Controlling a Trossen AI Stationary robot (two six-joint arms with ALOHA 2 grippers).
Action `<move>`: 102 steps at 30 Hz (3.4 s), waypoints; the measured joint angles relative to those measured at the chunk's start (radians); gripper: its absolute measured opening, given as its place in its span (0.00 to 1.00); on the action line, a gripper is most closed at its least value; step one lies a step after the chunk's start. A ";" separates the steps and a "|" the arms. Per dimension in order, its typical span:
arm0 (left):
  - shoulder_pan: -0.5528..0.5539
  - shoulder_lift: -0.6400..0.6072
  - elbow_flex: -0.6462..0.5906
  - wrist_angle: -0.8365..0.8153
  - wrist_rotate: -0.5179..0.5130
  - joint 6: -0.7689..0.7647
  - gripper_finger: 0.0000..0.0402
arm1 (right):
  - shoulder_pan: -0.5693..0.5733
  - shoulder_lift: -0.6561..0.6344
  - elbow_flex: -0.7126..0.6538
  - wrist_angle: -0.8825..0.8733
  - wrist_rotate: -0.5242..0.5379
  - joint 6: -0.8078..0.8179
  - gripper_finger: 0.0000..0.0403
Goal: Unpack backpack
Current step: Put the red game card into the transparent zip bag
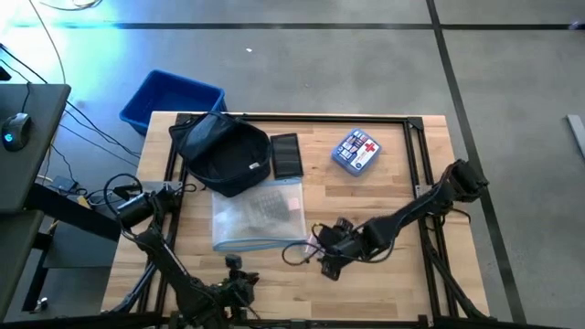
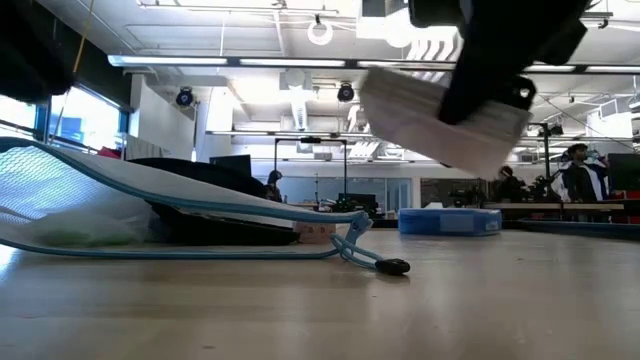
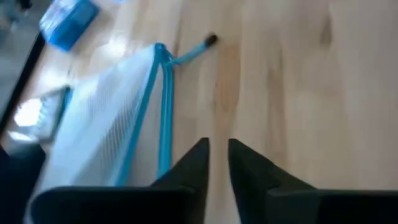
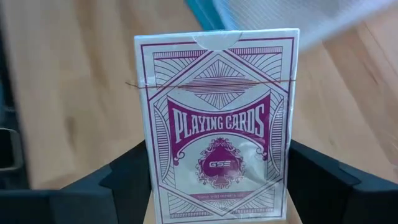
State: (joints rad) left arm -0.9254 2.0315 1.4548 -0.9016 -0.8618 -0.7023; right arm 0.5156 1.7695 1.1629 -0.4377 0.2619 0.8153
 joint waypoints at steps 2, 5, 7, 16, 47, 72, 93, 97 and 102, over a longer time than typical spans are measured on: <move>0.034 0.000 -0.001 -0.014 0.047 0.125 0.23 | 0.017 0.020 0.000 0.057 0.015 -0.025 0.70; 0.080 0.000 0.000 -0.082 0.075 0.229 0.36 | 0.034 0.044 0.000 0.134 0.027 -0.058 0.70; 0.105 0.000 0.000 -0.136 0.075 0.251 0.44 | 0.044 0.060 0.001 0.157 0.039 -0.075 0.70; 0.175 0.002 -0.034 -0.399 0.208 0.180 0.53 | 0.056 0.103 0.000 0.228 0.070 -0.138 0.70; 0.400 -0.001 0.238 -0.171 0.279 0.085 0.00 | 0.001 0.137 0.001 0.483 -0.101 -0.398 0.70; 0.451 -0.021 0.354 -0.209 0.392 0.166 0.00 | -0.147 0.220 0.083 0.530 -0.079 -0.368 0.74; 0.317 -0.020 0.357 -0.302 0.352 0.022 0.03 | -0.093 0.270 0.088 0.462 0.152 -0.402 0.70; 0.299 -0.024 0.364 -0.336 0.387 0.031 0.14 | -0.093 0.270 0.087 0.459 0.151 -0.424 0.70; 0.290 -0.037 0.427 -0.475 0.469 -0.047 0.29 | -0.091 0.270 0.087 0.459 0.092 -0.453 0.70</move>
State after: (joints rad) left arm -0.6352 1.9946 1.8814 -1.3766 -0.3925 -0.7492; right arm 0.4244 2.0399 1.2499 0.0217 0.3543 0.3621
